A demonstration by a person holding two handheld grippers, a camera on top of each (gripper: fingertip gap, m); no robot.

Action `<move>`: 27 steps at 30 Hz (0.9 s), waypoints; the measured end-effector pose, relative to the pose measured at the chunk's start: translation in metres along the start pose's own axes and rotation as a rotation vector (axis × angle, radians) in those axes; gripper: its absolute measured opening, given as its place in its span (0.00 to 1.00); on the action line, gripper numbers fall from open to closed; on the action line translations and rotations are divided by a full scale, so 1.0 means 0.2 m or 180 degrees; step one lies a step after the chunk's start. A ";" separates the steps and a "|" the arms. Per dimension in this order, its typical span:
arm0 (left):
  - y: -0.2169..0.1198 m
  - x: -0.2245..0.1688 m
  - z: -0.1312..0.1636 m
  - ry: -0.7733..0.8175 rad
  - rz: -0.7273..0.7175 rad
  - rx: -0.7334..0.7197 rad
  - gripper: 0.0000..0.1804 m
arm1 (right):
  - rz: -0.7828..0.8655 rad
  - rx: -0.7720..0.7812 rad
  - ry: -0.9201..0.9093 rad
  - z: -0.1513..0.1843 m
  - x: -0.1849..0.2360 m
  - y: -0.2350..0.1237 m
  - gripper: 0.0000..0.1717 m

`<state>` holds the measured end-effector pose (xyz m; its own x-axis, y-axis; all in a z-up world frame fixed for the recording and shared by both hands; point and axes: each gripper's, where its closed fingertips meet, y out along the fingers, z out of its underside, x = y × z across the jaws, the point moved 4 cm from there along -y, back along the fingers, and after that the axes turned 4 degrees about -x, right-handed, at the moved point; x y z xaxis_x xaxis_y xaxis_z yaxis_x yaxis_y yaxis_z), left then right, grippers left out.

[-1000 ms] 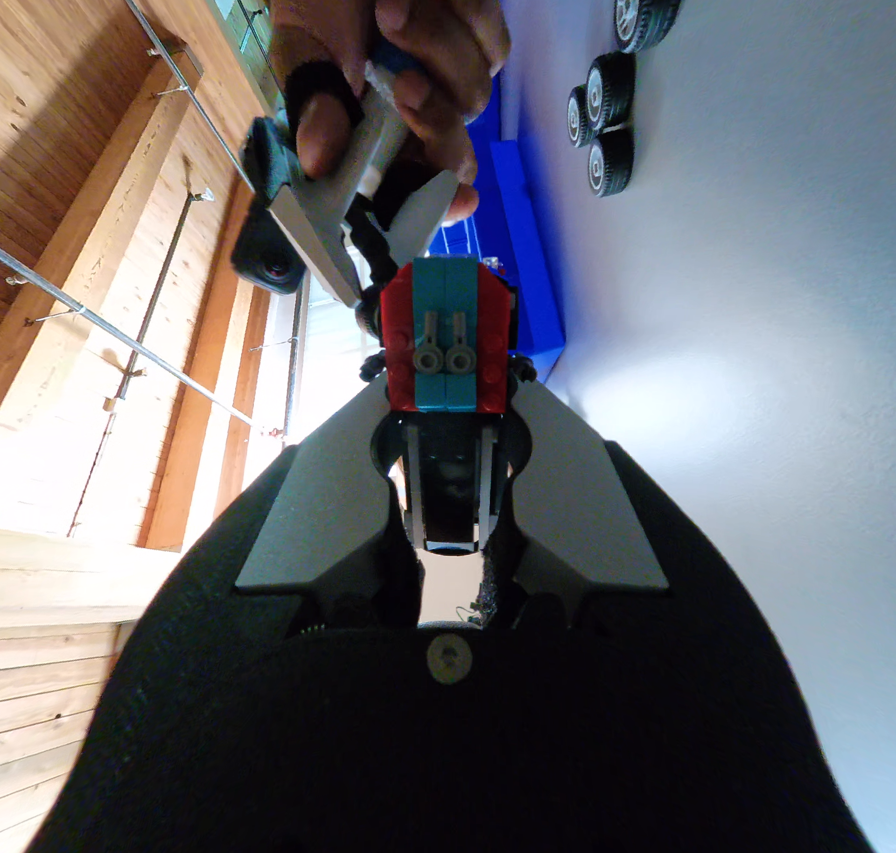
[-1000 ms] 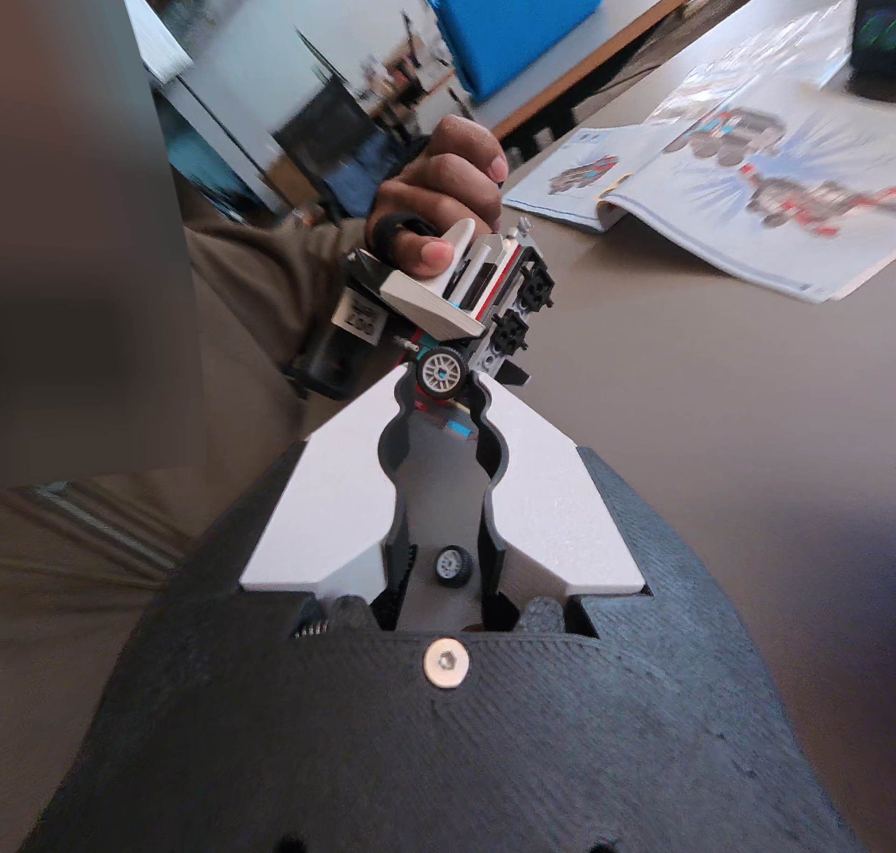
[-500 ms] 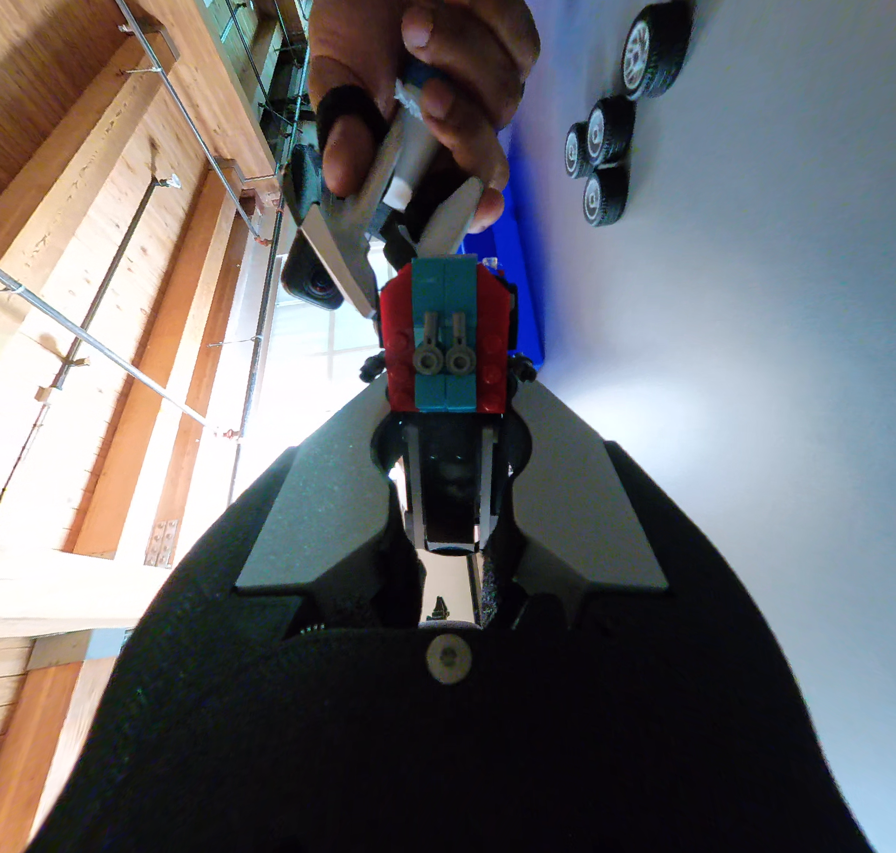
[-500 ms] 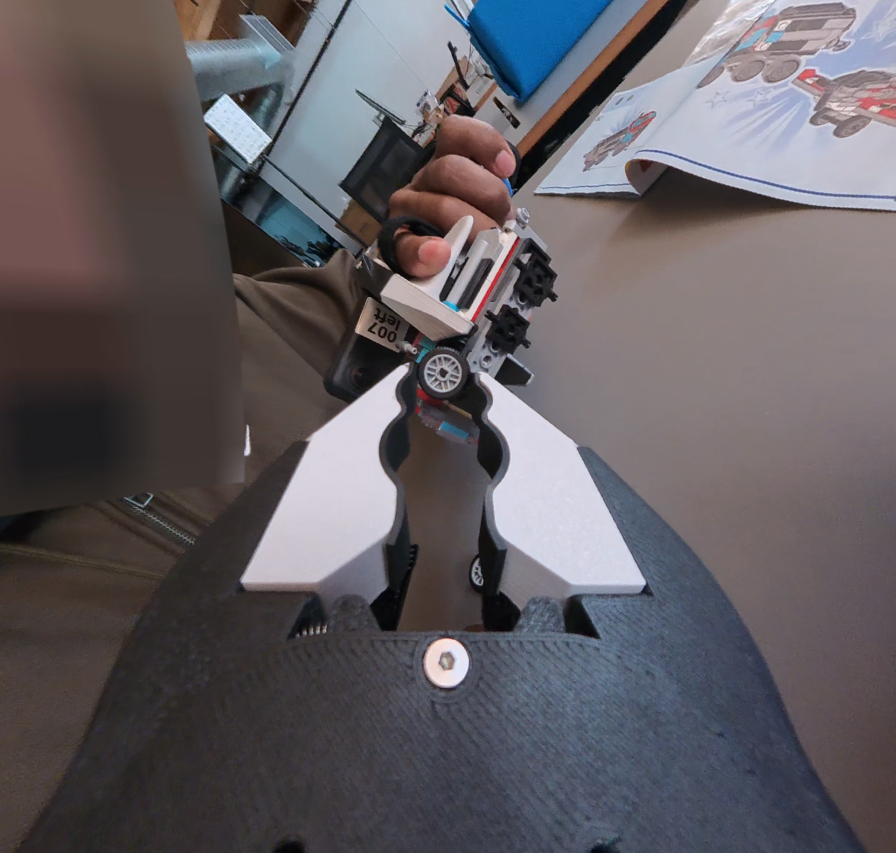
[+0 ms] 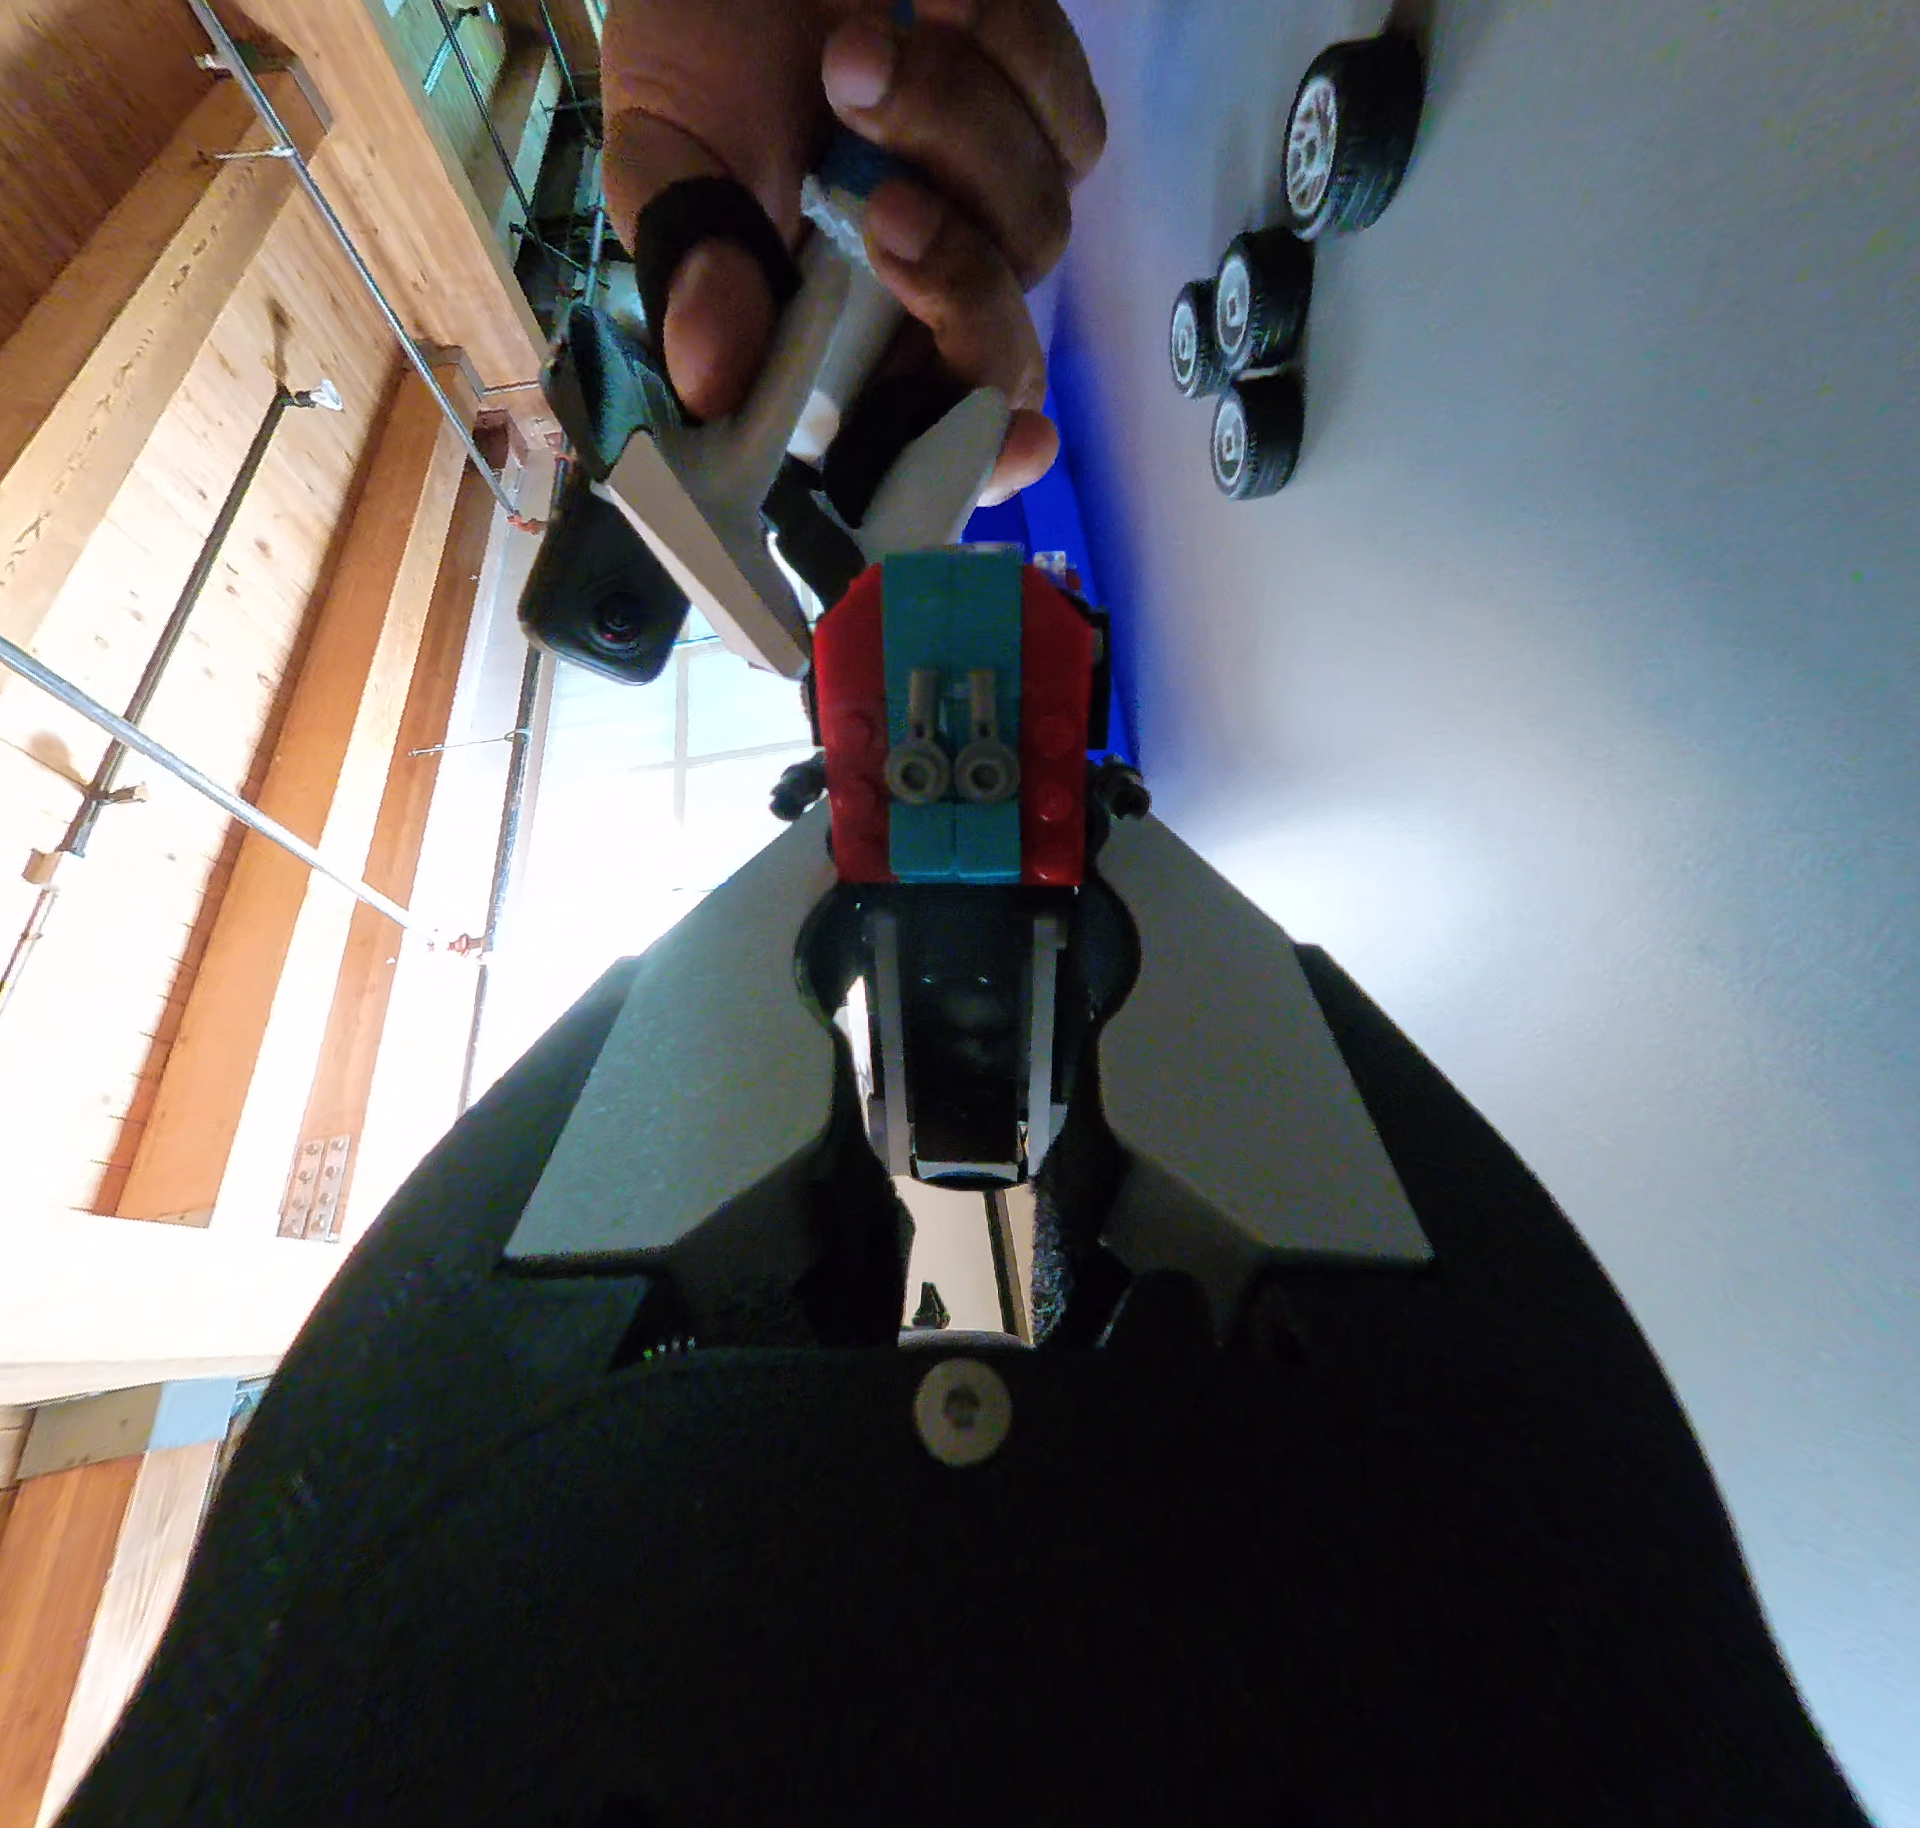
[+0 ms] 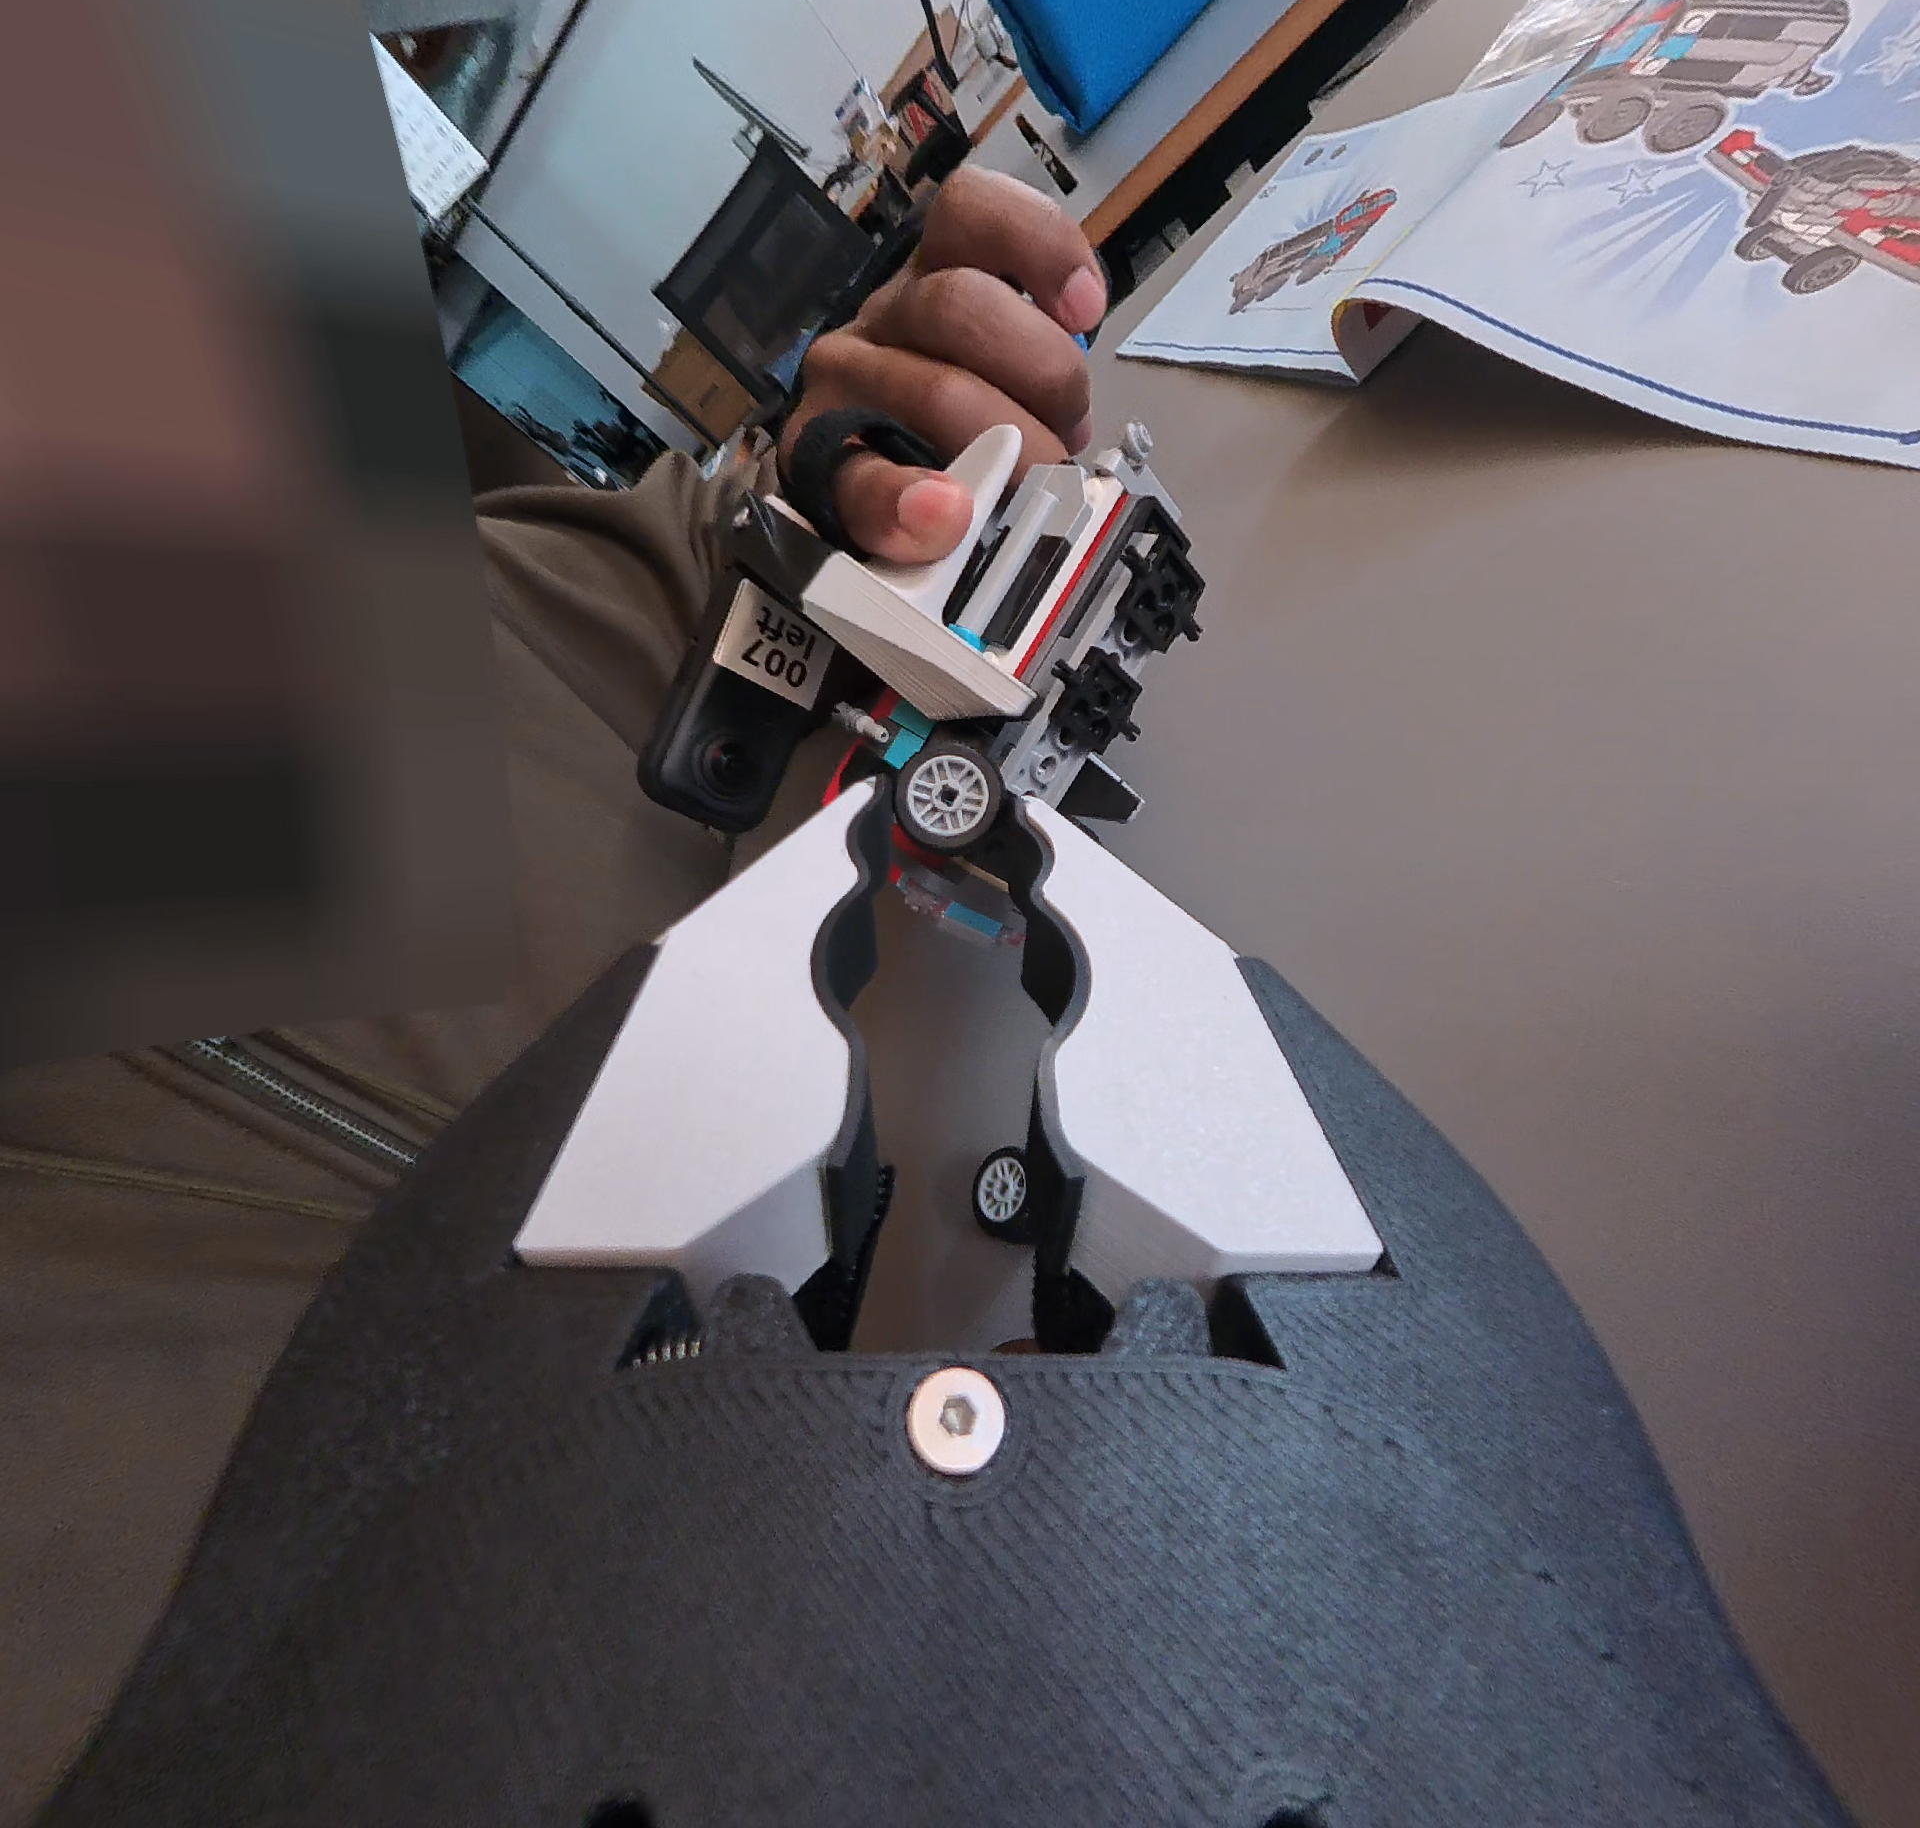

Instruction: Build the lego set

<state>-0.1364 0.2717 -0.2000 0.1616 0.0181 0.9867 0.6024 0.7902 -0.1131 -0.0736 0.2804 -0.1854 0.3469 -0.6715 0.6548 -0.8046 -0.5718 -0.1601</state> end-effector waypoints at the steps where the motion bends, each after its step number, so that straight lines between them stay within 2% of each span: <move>1: 0.00 0.00 0.00 -0.0004 -0.0002 -0.0007 0.20 | 0.0005 0.0017 -0.0016 0.00 0.00 0.00 0.12; 27: 0.00 0.00 -0.01 -0.0028 0.0031 -0.0007 0.20 | 0.0085 0.0125 -0.0066 0.01 0.00 -0.01 0.12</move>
<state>-0.1344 0.2712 -0.2004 0.1606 0.0312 0.9865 0.6026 0.7885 -0.1230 -0.0702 0.2812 -0.1867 0.3359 -0.6961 0.6345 -0.7943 -0.5714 -0.2064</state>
